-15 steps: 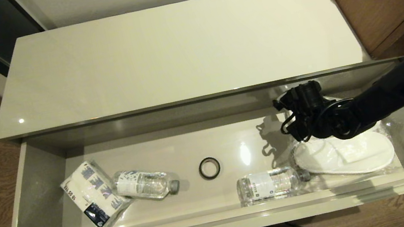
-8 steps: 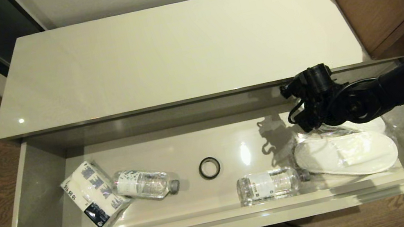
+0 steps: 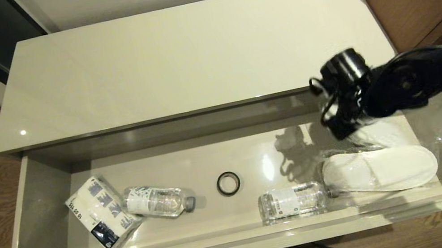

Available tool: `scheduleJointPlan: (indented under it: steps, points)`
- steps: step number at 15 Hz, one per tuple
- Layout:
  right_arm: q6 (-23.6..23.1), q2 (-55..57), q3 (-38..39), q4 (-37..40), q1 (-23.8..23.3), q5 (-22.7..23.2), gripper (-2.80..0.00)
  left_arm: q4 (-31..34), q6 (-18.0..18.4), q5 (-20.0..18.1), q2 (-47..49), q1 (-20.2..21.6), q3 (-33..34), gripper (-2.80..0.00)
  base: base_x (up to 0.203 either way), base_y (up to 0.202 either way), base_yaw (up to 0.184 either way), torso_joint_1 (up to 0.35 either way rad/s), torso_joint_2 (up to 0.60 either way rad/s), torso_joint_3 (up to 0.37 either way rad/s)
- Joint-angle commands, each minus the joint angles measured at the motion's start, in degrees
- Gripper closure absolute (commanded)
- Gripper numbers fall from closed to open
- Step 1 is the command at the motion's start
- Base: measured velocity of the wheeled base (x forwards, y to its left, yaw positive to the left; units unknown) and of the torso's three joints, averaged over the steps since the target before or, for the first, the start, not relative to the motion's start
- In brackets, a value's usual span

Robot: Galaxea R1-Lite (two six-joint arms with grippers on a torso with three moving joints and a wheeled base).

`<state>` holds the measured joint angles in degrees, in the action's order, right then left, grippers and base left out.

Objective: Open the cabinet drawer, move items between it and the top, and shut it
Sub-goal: Take out the disposable slippers from the drawer, then place the disposable slippers on the table

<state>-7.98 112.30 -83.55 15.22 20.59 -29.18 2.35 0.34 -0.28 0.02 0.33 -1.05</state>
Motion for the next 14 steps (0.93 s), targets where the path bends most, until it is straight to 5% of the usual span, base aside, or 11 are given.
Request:
scheduleJointPlan:
  steps: [1,14]
  points:
    - [1.5,-2.9,-3.6,7.1,1.5,0.1,0.0,0.0,0.0,0.0,0.0,0.0,0.0,0.0,0.0,0.0,0.0,0.0,0.0,0.0]
    - [3.3,-8.5,-19.5,26.7,3.9,2.6,0.0,0.0,0.0,0.0,0.0,0.0,0.0,0.0,0.0,0.0,0.0,0.0,0.0,0.0]
